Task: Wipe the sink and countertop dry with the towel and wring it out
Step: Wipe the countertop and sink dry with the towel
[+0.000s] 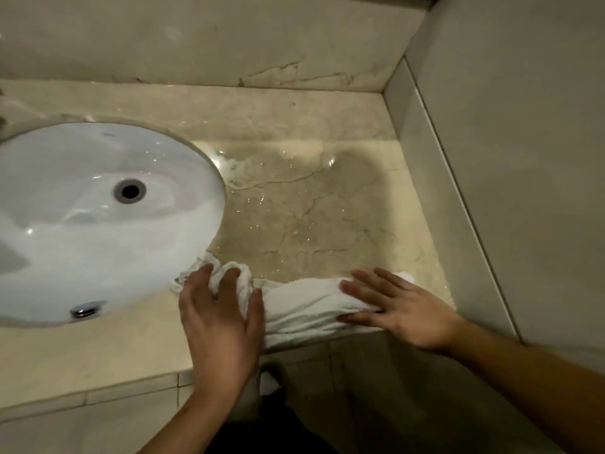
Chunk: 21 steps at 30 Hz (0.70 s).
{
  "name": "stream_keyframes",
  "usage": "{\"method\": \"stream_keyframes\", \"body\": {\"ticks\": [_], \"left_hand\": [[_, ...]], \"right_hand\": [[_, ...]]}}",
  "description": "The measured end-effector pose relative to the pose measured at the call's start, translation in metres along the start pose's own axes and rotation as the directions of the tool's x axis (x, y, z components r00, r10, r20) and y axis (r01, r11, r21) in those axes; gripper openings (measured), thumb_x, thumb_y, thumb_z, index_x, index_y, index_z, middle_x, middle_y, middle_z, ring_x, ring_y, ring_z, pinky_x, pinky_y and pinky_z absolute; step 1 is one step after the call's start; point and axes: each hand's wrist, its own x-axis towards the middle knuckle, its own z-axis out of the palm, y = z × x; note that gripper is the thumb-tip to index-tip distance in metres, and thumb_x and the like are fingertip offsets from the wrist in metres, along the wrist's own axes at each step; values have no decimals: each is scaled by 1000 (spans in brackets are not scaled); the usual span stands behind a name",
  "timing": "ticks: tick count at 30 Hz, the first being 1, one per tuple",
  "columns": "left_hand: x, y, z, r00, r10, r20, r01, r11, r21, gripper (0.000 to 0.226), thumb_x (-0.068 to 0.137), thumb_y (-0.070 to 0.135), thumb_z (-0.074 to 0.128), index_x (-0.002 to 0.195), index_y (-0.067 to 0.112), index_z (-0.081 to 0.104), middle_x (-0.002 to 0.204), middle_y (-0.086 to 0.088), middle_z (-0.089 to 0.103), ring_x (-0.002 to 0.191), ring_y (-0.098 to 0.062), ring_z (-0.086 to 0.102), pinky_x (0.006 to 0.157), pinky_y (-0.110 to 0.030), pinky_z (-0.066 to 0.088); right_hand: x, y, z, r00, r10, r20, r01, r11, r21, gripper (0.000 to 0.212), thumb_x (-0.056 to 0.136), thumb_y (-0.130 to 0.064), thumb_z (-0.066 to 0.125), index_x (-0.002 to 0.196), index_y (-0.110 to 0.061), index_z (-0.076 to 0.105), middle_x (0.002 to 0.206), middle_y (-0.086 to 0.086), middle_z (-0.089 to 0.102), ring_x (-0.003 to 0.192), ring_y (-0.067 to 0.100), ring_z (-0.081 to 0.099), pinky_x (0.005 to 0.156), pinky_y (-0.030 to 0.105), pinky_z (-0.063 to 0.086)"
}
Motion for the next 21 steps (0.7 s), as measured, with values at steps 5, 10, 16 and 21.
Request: {"method": "stream_keyframes", "body": {"ticks": [5, 10, 16, 21], "left_hand": [[7, -27, -15, 989, 83, 119, -101, 982, 159, 60, 92, 54, 45, 135, 16, 64, 149, -18, 45, 145, -43, 33, 118, -63, 22], [16, -22, -9, 973, 182, 139, -195, 977, 89, 57, 93, 48, 45, 130, 9, 65, 148, -20, 45, 146, -43, 34, 119, -65, 21], [16, -17, 5, 972, 203, 121, -220, 964, 151, 54, 94, 41, 43, 128, 4, 64, 145, -25, 46, 140, -49, 36, 117, -63, 25], [17, -2, 14, 978, 155, 141, -182, 963, 201, 56, 97, 43, 40, 132, 4, 60, 147, -28, 42, 142, -50, 32, 119, -63, 21]], "right_hand": [[3, -83, -26, 806, 572, -151, -487, 787, 379, 47, 93, -36, 53, 139, -41, 58, 172, 3, 12, 159, 29, 6, 124, 53, 16], [79, -109, -51, 54, 950, 308, -631, -207, 748, 68, 98, -62, 40, 154, -27, 28, 171, -10, -12, 158, 17, -11, 128, 44, 12], [106, -88, -16, -193, 902, 386, -706, -401, 583, 92, 104, -58, 33, 158, -6, -21, 167, 12, -27, 155, 29, -23, 129, 42, -3], [92, -71, -6, -404, 842, 359, -647, -540, 539, 96, 102, -56, 43, 159, 0, -12, 168, 21, -16, 156, 35, -16, 125, 39, -8]]}}
